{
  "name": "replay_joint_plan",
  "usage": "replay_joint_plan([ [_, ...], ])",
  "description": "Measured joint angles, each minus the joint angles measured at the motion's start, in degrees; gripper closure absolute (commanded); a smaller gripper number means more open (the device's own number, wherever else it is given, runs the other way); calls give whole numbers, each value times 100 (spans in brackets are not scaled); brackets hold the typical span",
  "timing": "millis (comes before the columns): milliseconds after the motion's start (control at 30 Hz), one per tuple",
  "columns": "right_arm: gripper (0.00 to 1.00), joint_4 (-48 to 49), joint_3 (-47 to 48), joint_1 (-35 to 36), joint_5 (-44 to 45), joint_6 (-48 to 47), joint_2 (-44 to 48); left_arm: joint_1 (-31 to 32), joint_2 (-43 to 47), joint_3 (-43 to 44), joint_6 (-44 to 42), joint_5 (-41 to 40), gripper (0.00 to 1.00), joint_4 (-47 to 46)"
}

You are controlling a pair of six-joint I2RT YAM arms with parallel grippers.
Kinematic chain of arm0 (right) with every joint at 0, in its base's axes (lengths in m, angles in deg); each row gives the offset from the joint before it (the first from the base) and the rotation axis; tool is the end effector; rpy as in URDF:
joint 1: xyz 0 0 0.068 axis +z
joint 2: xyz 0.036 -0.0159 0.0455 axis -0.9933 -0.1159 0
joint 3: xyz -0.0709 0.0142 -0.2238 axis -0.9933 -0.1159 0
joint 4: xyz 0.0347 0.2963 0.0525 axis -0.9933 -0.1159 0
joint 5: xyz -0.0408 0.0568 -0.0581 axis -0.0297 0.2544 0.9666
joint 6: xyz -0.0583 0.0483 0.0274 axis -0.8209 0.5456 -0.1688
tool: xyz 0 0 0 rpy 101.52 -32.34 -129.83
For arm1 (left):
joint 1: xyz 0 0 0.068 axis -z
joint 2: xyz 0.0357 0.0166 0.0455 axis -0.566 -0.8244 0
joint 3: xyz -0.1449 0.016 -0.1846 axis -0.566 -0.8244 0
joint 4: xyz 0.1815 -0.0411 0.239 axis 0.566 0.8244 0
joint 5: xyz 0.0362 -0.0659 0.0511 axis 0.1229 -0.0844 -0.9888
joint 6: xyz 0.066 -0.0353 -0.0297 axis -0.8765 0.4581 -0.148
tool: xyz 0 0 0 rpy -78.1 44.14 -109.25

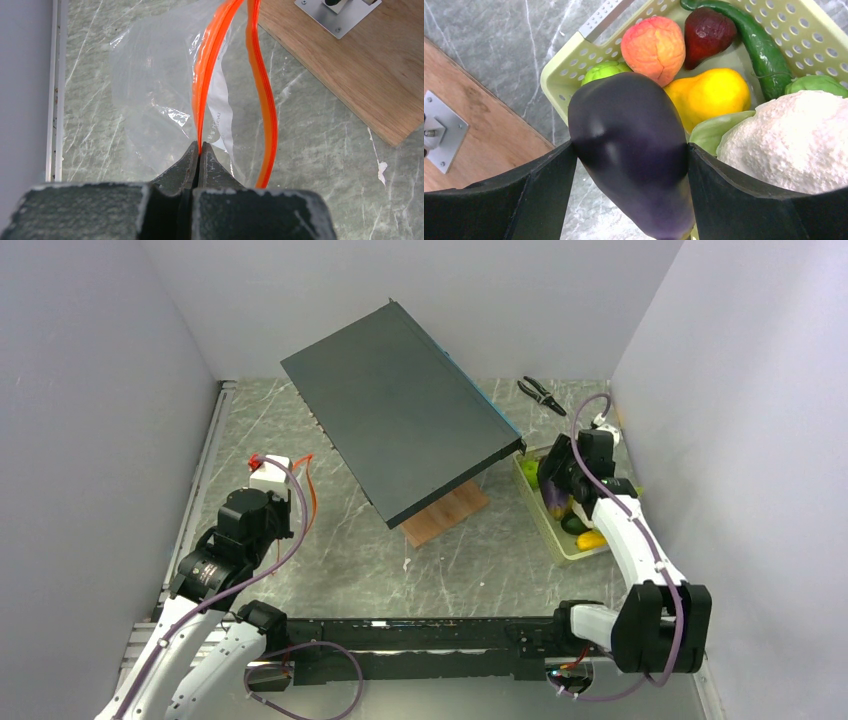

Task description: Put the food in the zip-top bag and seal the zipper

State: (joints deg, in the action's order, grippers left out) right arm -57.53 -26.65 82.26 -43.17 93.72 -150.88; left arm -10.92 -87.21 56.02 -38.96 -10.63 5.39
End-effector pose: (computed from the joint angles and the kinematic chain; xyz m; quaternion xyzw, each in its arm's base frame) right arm 0.3320 -0.0130 0.1874 0.2269 0.8774 0.0449 0.4203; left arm 0.2147 -0.0707 0.2819 0.0577 0.8490 -0.0008 0.5253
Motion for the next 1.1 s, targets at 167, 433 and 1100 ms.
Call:
replay_joint_plan([
  [167, 100, 26, 0, -2, -55, 68, -221, -2, 0, 0, 2, 0, 100, 0],
  [433, 100, -72, 177, -2, -227, 151, 289, -2, 0, 0, 11, 0, 100, 0],
  [1100, 100, -404, 3023, 308, -1423, 131, 1016, -2, -179, 1541, 1207, 481, 100, 1655],
])
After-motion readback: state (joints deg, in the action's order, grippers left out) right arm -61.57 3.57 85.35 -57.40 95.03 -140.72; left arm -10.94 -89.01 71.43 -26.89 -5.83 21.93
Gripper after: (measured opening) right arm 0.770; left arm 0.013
